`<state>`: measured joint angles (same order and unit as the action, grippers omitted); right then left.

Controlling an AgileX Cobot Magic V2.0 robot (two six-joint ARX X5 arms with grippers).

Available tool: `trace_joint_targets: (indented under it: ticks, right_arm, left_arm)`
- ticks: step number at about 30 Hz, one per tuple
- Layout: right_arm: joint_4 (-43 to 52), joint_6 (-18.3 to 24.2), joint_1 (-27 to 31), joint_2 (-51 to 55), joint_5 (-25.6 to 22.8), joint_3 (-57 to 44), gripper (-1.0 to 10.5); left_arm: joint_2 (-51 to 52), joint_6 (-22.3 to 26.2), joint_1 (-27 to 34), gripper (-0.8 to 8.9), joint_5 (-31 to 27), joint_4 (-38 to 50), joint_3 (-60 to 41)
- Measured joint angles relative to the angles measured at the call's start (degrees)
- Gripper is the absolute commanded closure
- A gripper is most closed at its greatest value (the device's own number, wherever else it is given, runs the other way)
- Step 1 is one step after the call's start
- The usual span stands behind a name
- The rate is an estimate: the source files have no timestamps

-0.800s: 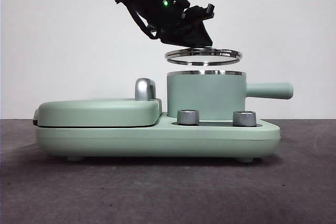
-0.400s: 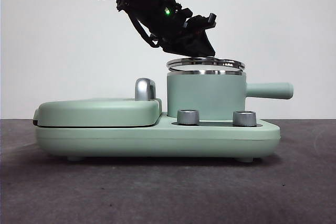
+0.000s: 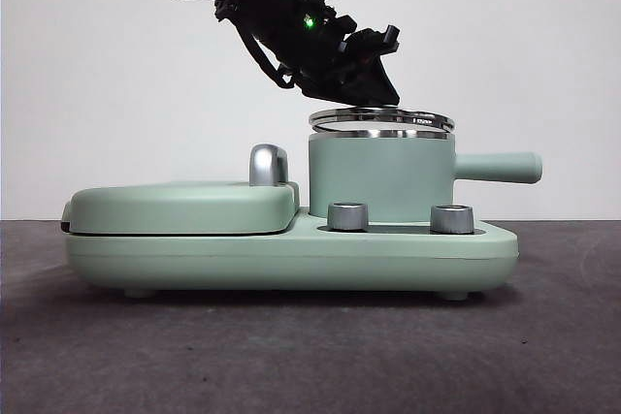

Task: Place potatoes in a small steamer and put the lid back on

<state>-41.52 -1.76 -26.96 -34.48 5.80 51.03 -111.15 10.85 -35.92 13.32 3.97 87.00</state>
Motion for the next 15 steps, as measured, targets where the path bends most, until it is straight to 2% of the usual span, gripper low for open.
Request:
trace_joint_targets:
  ticks: [15]
  right_arm:
    - [0.0, 0.0, 0.0, 0.0, 0.0, 0.0, 6.2]
  left_arm:
    - [-1.6, 0.2, 0.0, 7.99, 0.3, -0.4, 1.0]
